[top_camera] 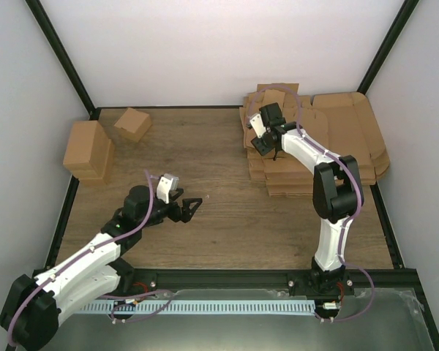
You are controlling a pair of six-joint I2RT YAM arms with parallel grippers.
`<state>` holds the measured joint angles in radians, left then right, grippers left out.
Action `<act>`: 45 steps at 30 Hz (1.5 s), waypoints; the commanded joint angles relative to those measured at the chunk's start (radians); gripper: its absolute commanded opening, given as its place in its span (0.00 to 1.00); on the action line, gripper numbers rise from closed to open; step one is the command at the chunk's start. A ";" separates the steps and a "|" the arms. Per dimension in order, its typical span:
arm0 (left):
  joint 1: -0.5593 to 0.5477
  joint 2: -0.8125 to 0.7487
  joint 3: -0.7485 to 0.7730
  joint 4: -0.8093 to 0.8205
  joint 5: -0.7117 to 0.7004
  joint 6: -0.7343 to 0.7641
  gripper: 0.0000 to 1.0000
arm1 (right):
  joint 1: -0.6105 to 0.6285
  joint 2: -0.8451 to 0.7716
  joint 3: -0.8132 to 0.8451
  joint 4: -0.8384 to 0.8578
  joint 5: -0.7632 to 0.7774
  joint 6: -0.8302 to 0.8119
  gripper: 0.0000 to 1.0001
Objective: Fold the paper box
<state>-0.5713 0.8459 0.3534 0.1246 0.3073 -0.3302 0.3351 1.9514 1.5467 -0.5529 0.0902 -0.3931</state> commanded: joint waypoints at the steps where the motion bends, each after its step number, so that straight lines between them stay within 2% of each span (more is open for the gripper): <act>1: -0.005 -0.007 0.020 0.003 -0.005 0.006 1.00 | -0.007 -0.037 0.010 -0.013 -0.032 -0.010 0.55; 9: -0.005 0.004 0.024 0.006 -0.002 0.006 1.00 | -0.006 -0.044 0.000 -0.030 -0.022 -0.013 0.46; 13: -0.006 0.006 0.026 0.004 -0.002 0.008 1.00 | -0.009 -0.033 -0.007 -0.036 -0.008 -0.008 0.44; 17: -0.005 0.011 0.029 0.003 -0.001 0.008 1.00 | -0.011 -0.022 -0.006 -0.034 0.017 0.003 0.29; 22: -0.006 0.013 0.027 0.006 -0.002 0.004 1.00 | -0.011 -0.048 -0.006 -0.030 -0.006 0.017 0.25; 29: -0.005 0.045 0.032 0.021 0.008 -0.007 1.00 | -0.007 -0.069 0.001 -0.058 -0.037 0.058 0.06; 34: -0.006 0.042 0.040 0.014 0.006 -0.007 1.00 | -0.008 -0.133 -0.015 0.013 0.049 0.071 0.01; 40: -0.006 0.023 0.041 -0.006 -0.002 -0.010 1.00 | 0.006 -0.197 0.096 -0.004 0.134 0.078 0.01; 45: -0.006 0.009 0.055 -0.021 -0.009 -0.037 1.00 | 0.135 -0.225 0.229 -0.121 0.155 0.120 0.01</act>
<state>-0.5724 0.8753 0.3721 0.1165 0.3073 -0.3428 0.3634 1.7821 1.6321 -0.5964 0.2008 -0.3195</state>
